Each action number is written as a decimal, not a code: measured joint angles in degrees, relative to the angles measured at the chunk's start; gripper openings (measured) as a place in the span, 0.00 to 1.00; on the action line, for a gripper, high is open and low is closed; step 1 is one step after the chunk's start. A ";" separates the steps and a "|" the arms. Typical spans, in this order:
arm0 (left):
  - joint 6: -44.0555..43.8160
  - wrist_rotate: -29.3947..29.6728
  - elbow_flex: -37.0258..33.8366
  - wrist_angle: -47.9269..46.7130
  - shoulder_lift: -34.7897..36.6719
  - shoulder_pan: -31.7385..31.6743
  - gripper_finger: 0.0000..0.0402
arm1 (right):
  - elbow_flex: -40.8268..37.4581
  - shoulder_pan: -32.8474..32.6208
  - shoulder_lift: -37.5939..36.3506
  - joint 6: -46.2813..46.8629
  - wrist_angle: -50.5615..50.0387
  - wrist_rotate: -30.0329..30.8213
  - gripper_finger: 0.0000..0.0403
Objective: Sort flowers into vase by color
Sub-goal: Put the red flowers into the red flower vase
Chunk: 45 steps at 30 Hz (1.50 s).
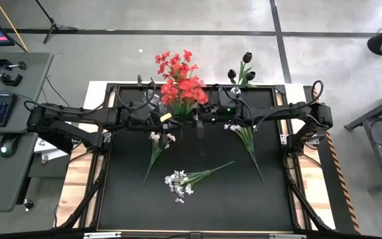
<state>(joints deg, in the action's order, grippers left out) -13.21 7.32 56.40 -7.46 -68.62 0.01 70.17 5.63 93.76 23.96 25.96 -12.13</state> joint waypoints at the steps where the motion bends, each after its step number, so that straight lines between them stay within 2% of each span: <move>1: 0.07 0.29 0.00 0.85 0.00 0.00 0.00 | 0.00 -0.01 0.00 -0.01 0.01 0.05 0.14; 7: 0.26 0.74 0.00 2.05 0.07 -0.04 0.00 | 0.00 -0.07 0.00 -0.72 0.32 0.72 0.28; 12: 0.30 0.72 0.00 1.69 0.07 -0.04 0.00 | 0.00 -0.07 0.00 -0.71 2.47 1.32 0.30; 16: 0.32 0.76 0.00 1.67 0.07 -0.04 0.00 | 0.00 -0.04 0.00 -0.48 2.40 1.46 0.25; 23: 0.41 0.72 0.00 1.71 0.07 0.00 0.00 | 0.00 0.00 0.00 -1.94 1.71 1.62 0.04; 27: -0.01 0.72 0.00 1.65 0.07 -0.02 0.01 | -0.02 0.14 0.00 -1.81 1.60 1.60 0.02; 32: -1.72 0.63 0.02 -2.20 2.33 -0.04 0.11 | -0.02 1.19 -0.75 -1.94 0.77 1.09 0.01; 39: -3.85 1.03 0.07 -18.70 9.11 0.00 0.33 | -0.07 3.96 -5.74 -6.78 -8.20 1.05 0.00; 42: -6.17 2.96 -0.04 -24.37 11.75 0.10 0.39 | -1.13 4.87 -8.89 -9.06 -12.60 1.07 0.00; 45: -8.05 5.92 -2.33 -24.03 14.80 1.03 0.43 | -4.72 5.27 -12.25 -9.89 -15.89 2.46 0.00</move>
<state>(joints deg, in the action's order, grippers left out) -21.25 13.23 54.07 -31.48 -53.82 1.04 65.46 10.90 81.50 14.06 10.06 -9.67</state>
